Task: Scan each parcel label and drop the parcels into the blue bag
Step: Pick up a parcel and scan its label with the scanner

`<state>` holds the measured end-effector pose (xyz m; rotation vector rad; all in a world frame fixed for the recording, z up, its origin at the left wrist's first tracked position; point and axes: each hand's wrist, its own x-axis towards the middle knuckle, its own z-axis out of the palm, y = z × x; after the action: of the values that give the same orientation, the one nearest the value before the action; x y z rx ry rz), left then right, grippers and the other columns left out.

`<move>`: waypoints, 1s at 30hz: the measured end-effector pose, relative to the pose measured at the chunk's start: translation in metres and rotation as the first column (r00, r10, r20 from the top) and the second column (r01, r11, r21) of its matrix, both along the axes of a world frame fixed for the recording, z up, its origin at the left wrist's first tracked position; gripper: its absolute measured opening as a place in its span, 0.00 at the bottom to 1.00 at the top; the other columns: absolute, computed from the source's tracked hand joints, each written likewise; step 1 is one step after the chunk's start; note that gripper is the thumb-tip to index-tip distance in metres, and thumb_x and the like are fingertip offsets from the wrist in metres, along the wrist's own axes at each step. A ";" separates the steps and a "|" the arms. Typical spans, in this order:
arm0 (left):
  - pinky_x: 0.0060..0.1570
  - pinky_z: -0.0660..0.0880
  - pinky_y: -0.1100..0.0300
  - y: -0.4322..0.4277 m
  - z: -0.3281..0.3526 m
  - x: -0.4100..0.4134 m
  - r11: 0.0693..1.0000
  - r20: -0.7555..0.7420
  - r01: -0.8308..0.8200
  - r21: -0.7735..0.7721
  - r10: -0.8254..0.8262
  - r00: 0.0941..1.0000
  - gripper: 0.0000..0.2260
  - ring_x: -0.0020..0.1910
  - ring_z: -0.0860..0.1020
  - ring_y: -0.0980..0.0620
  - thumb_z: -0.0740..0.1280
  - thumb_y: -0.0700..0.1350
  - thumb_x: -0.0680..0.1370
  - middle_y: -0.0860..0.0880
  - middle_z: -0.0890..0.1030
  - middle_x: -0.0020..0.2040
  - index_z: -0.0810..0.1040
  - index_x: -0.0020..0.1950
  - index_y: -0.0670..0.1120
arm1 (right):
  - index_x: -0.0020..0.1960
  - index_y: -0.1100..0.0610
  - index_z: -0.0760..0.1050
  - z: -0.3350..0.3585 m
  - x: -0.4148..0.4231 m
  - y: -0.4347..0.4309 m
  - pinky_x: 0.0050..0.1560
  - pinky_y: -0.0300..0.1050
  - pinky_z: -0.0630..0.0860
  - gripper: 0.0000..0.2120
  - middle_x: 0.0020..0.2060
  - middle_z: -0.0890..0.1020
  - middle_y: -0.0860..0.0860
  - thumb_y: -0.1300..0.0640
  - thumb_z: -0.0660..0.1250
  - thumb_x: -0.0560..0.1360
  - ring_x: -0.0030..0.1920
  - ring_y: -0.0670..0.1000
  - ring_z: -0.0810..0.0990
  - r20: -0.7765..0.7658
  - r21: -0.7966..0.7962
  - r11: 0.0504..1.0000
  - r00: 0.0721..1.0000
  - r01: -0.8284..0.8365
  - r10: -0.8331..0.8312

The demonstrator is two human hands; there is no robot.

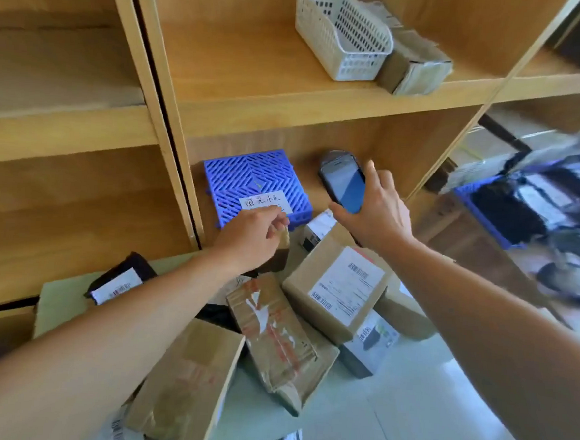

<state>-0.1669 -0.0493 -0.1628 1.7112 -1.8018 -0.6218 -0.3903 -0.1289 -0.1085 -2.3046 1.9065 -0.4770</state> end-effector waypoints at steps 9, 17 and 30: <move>0.65 0.72 0.47 -0.012 -0.060 -0.095 0.906 0.085 0.046 0.420 -0.090 0.992 0.43 0.72 0.70 0.45 0.74 0.65 0.70 0.48 0.67 0.75 0.58 0.78 0.54 | 0.80 0.53 0.52 -0.059 -0.105 0.020 0.49 0.51 0.74 0.53 0.65 0.67 0.51 0.30 0.71 0.67 0.61 0.55 0.74 0.024 0.165 0.977 0.990 0.136 -0.142; 0.71 0.56 0.26 0.017 -0.096 -0.103 0.906 0.517 0.283 0.314 -0.413 0.750 0.56 0.79 0.35 0.35 0.69 0.76 0.64 0.46 0.24 0.78 0.35 0.79 0.65 | 0.80 0.51 0.51 -0.095 -0.131 0.032 0.53 0.55 0.80 0.51 0.66 0.68 0.51 0.35 0.74 0.68 0.62 0.54 0.73 0.060 0.216 0.972 0.993 0.088 -0.104; 0.70 0.38 0.24 0.043 -0.095 -0.168 0.906 0.577 0.023 0.423 -0.289 0.764 0.59 0.75 0.27 0.30 0.53 0.83 0.65 0.35 0.25 0.76 0.36 0.82 0.49 | 0.81 0.52 0.51 -0.104 -0.138 0.055 0.45 0.48 0.73 0.50 0.64 0.69 0.52 0.34 0.72 0.70 0.60 0.56 0.73 0.014 0.201 0.969 0.989 0.142 -0.148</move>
<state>-0.3349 -0.0068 -0.2582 2.2484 -2.4400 -0.5388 -0.5288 -0.0736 -0.2125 -2.0339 2.0168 -0.3139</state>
